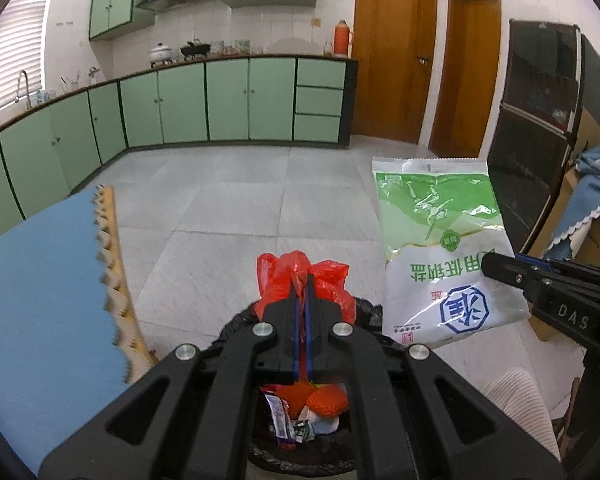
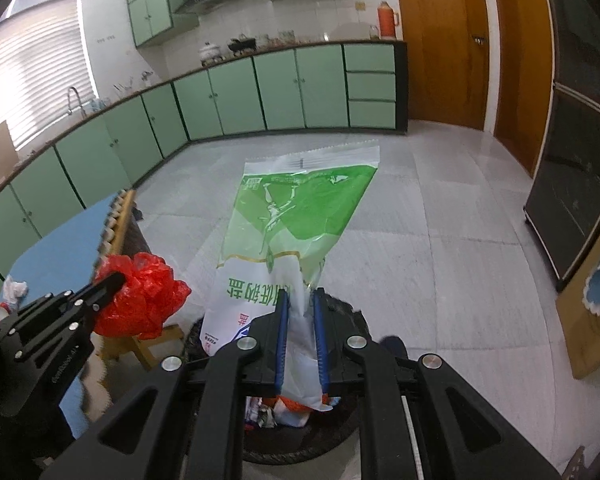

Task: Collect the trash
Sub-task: 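Open both grippers over the bin to drop the two bags, then move both tools back over the table toward the red cone and tissue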

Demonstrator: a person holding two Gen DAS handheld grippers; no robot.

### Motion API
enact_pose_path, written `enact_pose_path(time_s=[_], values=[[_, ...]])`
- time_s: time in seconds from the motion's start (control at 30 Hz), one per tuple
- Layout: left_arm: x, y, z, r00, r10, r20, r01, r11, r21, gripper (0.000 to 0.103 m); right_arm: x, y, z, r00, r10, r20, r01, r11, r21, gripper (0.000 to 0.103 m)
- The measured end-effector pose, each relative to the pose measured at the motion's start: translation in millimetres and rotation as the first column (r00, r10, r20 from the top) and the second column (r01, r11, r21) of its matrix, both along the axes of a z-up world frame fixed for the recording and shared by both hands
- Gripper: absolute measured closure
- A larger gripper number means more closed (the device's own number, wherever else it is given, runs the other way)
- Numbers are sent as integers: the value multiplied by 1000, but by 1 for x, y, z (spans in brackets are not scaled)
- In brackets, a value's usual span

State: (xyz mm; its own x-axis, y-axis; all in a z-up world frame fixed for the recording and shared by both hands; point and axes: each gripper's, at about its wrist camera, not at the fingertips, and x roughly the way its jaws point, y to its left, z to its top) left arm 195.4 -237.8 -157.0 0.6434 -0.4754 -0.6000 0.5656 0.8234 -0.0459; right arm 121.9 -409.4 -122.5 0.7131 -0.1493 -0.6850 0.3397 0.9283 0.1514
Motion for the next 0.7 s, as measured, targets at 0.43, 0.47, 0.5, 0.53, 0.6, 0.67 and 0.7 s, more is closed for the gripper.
enact_pose_path(time_s=[0.43,0.47,0.5,0.53,0.6,0.67,0.7], values=[[13,-25,-30,995,-19,-99,23,999,39,79,1,-24,-37,997,-17,-82,20,999,39,82],[13,-25,-30,995,-18,-99,22,999,36,75,1,-24,-38,996,-17,-83,20,999,40,79],[14,-24,-29,995,-18,-99,21,999,34,73,1,-25,-39,996,-21,-85,24,999,42,76],[14,-24,-28,995,-17,-99,21,999,34,73,0,-26,-39,996,-24,-85,27,999,45,75],[14,-22,-26,995,-14,-96,17,999,29,71,0,-29,-38,996,-30,-79,35,998,61,69],[14,-18,-21,996,-6,-88,7,1000,20,68,-2,-30,-35,997,-38,-68,42,997,65,61],[15,-15,-19,996,-1,-84,2,1000,15,65,-4,-30,-31,997,-43,-57,47,997,57,55]])
